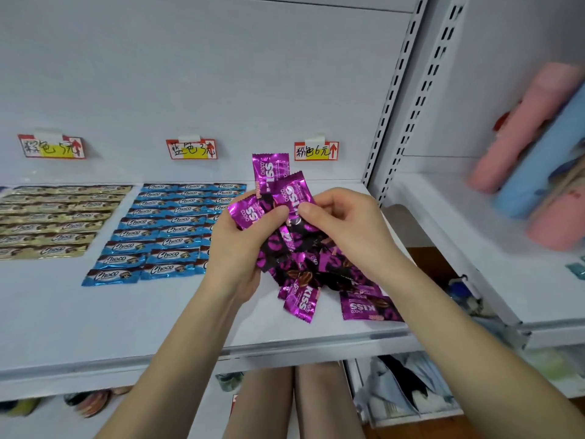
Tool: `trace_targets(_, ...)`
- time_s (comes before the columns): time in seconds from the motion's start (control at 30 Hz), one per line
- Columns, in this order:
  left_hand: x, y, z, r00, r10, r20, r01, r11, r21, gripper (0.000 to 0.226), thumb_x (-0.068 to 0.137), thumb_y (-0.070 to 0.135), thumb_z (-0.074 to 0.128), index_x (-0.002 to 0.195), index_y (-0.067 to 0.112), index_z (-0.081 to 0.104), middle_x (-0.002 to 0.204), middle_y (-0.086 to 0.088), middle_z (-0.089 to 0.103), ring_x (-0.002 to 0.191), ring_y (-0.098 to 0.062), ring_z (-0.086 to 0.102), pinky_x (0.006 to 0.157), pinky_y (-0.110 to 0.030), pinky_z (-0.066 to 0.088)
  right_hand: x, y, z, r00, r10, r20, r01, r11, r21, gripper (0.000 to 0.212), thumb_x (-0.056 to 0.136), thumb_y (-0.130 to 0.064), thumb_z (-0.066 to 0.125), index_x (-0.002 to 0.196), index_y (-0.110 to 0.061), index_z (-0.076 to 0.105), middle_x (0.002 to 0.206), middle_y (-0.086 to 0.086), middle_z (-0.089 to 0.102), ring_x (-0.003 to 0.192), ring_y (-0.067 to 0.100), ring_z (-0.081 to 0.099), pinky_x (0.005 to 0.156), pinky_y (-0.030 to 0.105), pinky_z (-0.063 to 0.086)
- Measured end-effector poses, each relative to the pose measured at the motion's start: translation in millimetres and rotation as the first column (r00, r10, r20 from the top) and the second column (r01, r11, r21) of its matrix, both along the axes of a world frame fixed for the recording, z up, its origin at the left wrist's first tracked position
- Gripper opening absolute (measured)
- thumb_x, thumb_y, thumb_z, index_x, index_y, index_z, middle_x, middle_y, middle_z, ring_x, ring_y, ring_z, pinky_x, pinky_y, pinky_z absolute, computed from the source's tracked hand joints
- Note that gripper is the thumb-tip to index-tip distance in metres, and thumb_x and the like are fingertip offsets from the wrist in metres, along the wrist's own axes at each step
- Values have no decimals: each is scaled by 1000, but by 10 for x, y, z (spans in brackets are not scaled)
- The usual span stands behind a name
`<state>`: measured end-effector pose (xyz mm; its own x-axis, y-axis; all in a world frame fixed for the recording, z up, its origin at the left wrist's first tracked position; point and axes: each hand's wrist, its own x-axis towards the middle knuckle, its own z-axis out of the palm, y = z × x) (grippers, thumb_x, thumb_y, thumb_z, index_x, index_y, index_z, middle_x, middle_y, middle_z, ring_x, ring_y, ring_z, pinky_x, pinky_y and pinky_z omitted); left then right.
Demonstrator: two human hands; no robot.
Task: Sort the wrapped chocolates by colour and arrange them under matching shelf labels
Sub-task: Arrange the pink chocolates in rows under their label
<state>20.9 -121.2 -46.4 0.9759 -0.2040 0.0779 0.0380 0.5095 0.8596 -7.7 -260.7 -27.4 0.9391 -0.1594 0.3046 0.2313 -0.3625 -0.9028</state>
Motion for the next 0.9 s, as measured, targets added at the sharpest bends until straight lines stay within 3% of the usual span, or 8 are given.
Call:
trace_targets(0.13,4,14,-1,995,49,92,-56,996,67,23,68,8,72,87,19,69,86,-5,74,82,-25,71,67,-32,57,92,26,-25,997,-44,-71,60,970,237,9,85,-23,63,88,-14,65,80,2,68,78,12,66,73,27,54)
trace_targets(0.23,19,-23,-27,986,74,152,-94,987,132,26,73,2,71,89,21,67,83,-1,73,82,-23,70,69,-31,57,166,43,-44,994,-39,-104,74,930,361,10,89,-23,59,92,-16,64,84,0,69,80,10,65,68,23,49)
trace_targets(0.43,175,-41,-51,947,184,262,-268,903,335,32,81,0,66,85,31,61,78,8,69,80,-17,67,76,-37,56,292,15,-17,995,-70,-74,84,975,204,2,89,-32,57,88,-31,58,74,-19,64,70,-4,60,60,16,49)
trace_targets(0.6,321,-10,-80,889,159,430,-378,785,491,40,82,3,66,84,41,53,81,19,61,74,2,60,73,-26,53,532,-130,195,985,9,-173,12,993,119,33,83,-53,55,91,-22,63,48,-8,49,41,10,42,40,19,34)
trace_targets(0.67,390,7,-106,896,146,419,-365,779,510,39,81,4,66,84,41,53,79,20,61,71,5,59,68,-17,51,656,-170,213,965,63,-254,-43,996,80,42,84,-49,57,97,-10,62,45,-6,51,38,9,42,38,17,33)
trace_targets(0.73,470,42,-125,914,162,373,-343,799,494,35,81,5,67,84,38,55,75,18,63,69,5,61,63,-12,50,777,-201,209,940,161,-299,-113,979,172,40,85,-41,59,95,-3,60,49,-3,57,41,9,48,40,17,39)
trace_targets(0.83,607,122,-125,935,246,256,-335,852,403,24,80,8,69,82,30,60,71,11,71,69,-6,69,62,-20,55,973,-269,174,879,344,-330,-172,875,453,38,74,-48,61,80,-11,61,59,3,62,50,11,56,47,19,47)
trace_targets(0.9,717,185,-117,942,303,142,-333,887,319,17,82,8,68,84,24,62,73,6,73,73,-13,71,64,-27,57,1155,-334,102,874,344,-344,-151,865,479,32,77,-44,62,77,-11,60,63,4,60,52,11,56,48,18,47)
